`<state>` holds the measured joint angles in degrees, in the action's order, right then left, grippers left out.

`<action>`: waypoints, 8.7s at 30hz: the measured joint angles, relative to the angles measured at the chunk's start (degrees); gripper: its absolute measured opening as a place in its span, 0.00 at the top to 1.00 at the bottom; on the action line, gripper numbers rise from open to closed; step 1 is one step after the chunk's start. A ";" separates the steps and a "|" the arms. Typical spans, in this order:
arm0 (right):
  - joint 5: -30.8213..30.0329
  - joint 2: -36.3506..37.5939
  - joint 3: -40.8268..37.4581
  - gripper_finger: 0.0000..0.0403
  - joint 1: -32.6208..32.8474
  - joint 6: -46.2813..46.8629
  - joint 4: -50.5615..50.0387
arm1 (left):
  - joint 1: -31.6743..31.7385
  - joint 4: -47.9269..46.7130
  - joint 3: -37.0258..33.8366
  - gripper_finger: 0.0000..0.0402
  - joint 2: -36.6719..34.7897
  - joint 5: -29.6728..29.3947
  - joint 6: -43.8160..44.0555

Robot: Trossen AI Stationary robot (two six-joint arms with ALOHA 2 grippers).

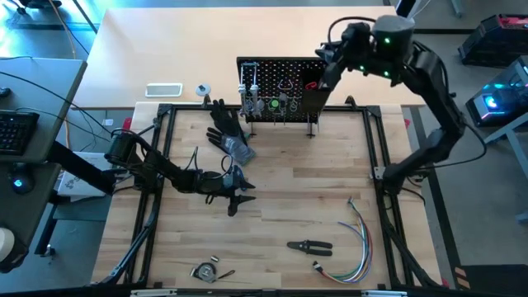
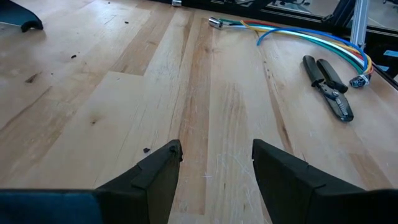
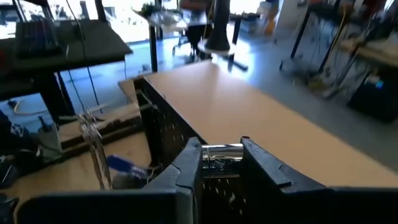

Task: Hang tools onto peg board
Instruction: Put the silver socket into the black bin on the pegboard, then hang the black pliers on the pegboard

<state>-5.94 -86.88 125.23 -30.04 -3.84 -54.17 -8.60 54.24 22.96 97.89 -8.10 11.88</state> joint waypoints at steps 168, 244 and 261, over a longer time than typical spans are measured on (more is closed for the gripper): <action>-28.85 -15.29 -85.81 0.79 67.46 29.72 50.08 | 0.43 -3.89 0.02 0.52 -0.02 -3.04 6.56; -20.57 -6.65 -85.88 0.63 57.49 30.20 51.83 | 2.95 -21.37 24.63 0.63 20.25 10.34 -11.38; -31.88 -0.33 -87.02 0.63 69.03 57.83 37.84 | 2.91 -21.02 24.46 0.64 20.28 9.37 -11.43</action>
<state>-37.82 -87.22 38.21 38.99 53.99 -16.34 -5.69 33.21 47.42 118.17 1.27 0.45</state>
